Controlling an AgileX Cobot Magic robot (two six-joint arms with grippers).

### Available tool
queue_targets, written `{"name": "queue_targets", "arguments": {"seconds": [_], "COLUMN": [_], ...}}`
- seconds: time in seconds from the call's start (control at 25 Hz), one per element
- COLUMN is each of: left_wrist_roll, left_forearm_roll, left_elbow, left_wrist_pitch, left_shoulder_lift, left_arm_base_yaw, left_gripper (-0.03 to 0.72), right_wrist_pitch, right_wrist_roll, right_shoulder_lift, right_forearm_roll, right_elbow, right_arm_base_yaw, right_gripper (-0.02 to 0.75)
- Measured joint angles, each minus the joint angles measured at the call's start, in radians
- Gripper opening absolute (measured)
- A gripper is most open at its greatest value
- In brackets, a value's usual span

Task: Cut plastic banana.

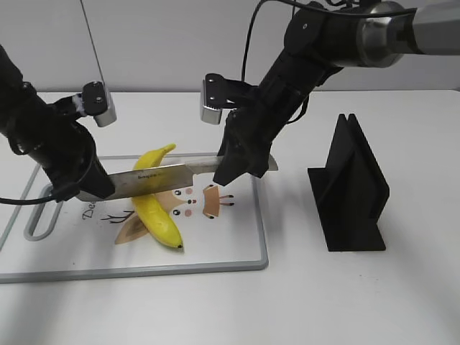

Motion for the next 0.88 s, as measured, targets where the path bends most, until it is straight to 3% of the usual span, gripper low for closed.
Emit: {"name": "queue_targets", "arguments": {"seconds": [0.88], "left_wrist_roll": [0.003], "left_forearm_roll": [-0.017], "left_elbow": [-0.003], "left_wrist_pitch": [0.002], "left_shoulder_lift": [-0.009], "left_arm_base_yaw": [0.004], "left_gripper": [0.007], "right_wrist_pitch": [-0.005], "right_wrist_roll": [0.005], "right_shoulder_lift": [-0.013], "right_forearm_roll": [-0.011], "right_elbow": [-0.001], "right_arm_base_yaw": [0.000], "right_gripper": [0.183]}}
